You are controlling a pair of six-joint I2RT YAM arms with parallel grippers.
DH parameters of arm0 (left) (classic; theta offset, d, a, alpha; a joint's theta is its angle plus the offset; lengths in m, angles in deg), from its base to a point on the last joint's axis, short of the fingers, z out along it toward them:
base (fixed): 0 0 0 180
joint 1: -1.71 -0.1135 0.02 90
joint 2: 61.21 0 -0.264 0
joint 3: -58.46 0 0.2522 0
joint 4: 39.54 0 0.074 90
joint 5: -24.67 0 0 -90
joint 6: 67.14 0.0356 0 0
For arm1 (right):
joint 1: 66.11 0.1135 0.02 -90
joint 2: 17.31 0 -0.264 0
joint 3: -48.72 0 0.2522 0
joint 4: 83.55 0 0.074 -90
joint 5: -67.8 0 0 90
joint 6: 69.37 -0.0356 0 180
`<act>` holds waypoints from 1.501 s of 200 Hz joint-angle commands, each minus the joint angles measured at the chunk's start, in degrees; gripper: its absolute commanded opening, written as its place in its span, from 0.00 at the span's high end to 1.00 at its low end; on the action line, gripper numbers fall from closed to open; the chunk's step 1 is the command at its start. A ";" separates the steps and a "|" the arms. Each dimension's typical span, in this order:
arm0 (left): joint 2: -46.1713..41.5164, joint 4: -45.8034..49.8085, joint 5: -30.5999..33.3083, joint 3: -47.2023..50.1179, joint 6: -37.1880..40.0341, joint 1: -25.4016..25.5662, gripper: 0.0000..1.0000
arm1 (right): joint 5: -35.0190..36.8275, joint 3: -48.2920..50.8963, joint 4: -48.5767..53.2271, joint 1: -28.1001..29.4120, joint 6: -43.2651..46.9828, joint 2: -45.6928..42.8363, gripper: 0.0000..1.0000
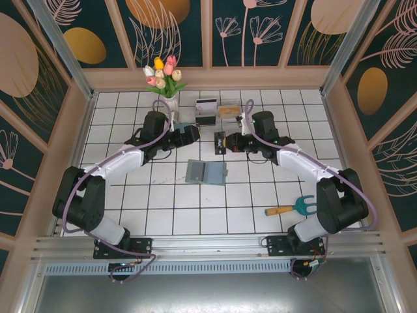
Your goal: Take the credit cards out of the card holder
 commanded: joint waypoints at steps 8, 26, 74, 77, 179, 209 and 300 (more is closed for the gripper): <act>-2.07 -8.18 -4.41 0.14 1.76 -0.65 0.02 | -6.11 -6.78 -0.64 -0.69 9.37 -0.22 1.00; -1.60 -10.77 -6.76 -0.10 2.94 -0.74 0.01 | -8.27 -10.71 1.85 -0.65 12.64 1.03 1.00; -0.75 -24.81 -11.76 -0.78 6.70 -1.58 0.02 | -13.02 -18.64 6.54 -1.32 17.41 5.37 1.00; -0.52 -25.77 -12.55 -0.79 6.47 -1.81 0.02 | -13.37 -18.94 6.49 -1.36 17.31 5.67 1.00; 4.19 -36.18 -26.26 -5.22 -2.38 -2.36 0.57 | -22.14 -21.22 3.39 -2.42 14.18 5.87 1.00; 4.79 -35.24 -27.41 -6.67 -1.95 -2.39 0.79 | -21.50 -21.40 3.00 -2.54 11.98 5.59 1.00; 1.69 -38.84 -21.69 -6.16 -8.96 -2.35 1.00 | -16.19 -10.94 -17.03 -2.45 -16.02 -0.65 0.51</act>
